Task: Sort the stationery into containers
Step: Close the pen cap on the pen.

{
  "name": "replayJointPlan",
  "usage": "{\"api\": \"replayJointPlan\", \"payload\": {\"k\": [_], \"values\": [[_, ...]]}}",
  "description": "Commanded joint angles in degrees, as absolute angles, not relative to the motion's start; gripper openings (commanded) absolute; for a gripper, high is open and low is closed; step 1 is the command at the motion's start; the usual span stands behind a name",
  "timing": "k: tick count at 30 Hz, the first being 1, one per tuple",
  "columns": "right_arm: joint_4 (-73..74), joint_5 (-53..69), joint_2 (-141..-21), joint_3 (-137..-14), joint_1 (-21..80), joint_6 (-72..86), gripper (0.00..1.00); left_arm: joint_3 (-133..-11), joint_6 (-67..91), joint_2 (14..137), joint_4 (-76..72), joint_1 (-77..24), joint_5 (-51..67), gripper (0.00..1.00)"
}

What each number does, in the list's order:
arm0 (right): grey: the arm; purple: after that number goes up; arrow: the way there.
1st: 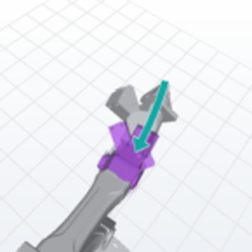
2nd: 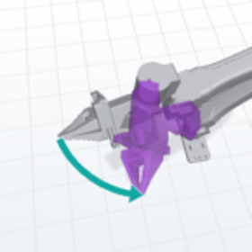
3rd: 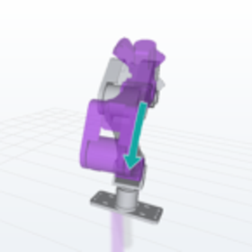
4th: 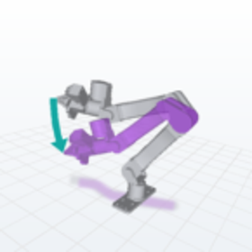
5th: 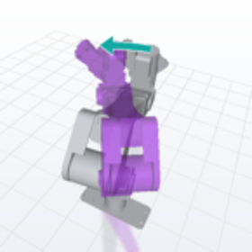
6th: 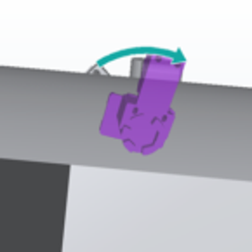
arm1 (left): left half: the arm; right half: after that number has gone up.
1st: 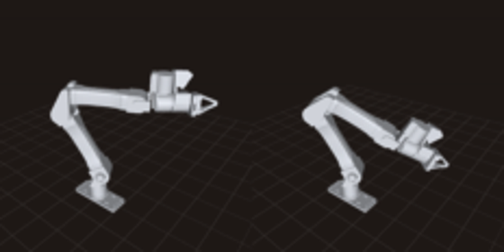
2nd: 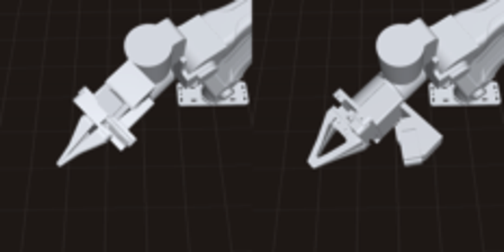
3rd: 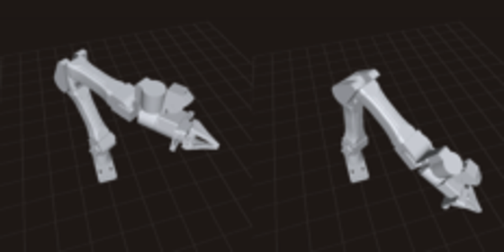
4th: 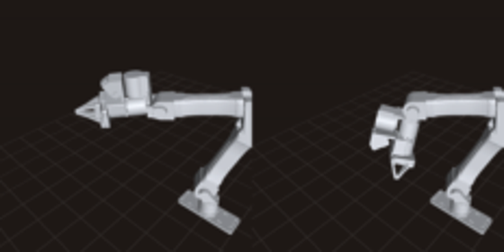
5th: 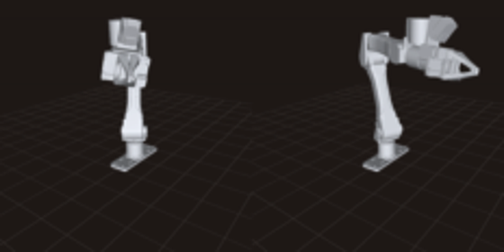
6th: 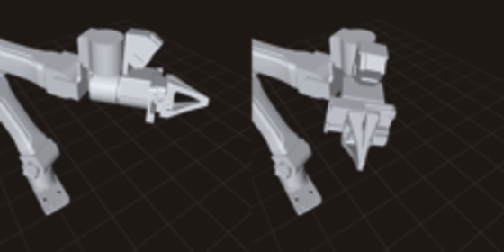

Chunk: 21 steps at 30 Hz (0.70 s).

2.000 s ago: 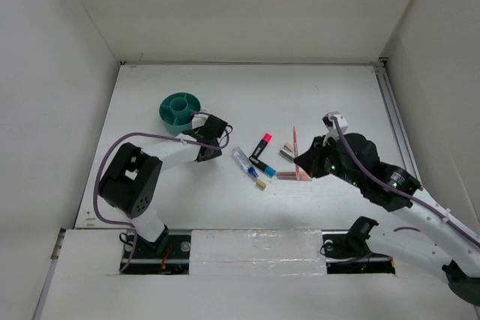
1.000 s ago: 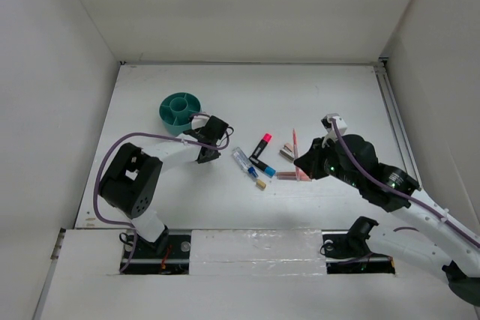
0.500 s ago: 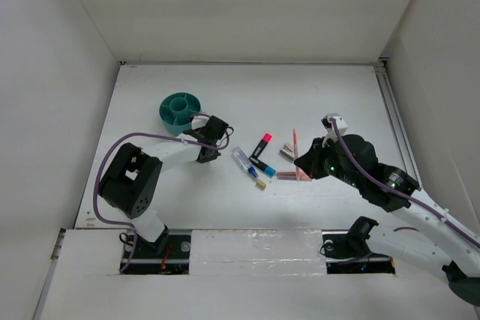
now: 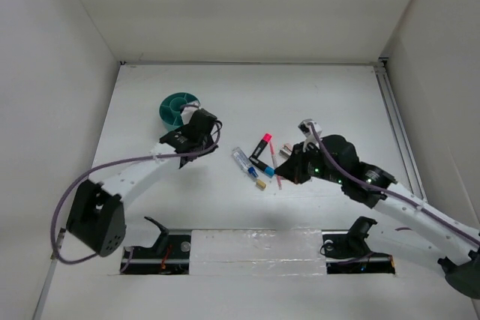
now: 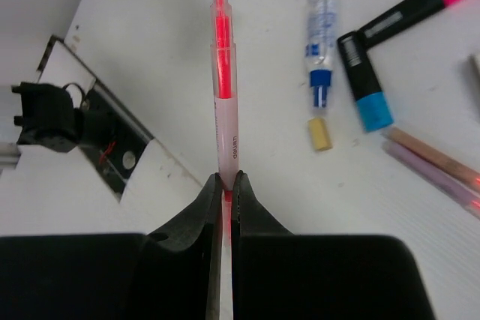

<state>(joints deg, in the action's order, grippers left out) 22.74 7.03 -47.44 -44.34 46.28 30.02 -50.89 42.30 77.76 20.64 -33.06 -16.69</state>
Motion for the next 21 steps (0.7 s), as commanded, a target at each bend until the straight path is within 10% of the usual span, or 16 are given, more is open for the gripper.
{"api": "replayJointPlan", "payload": {"k": [1,21], "values": [[7.7,17.9,-52.0,-41.1,47.1,32.9,0.0,-55.5,39.8,69.8,20.3,-33.3,-17.0,0.0],[-34.4,24.6,-72.3,-39.4,56.0,46.6,0.0,-46.1,35.3,41.3,0.6,-33.3,-3.2,0.0]]}}
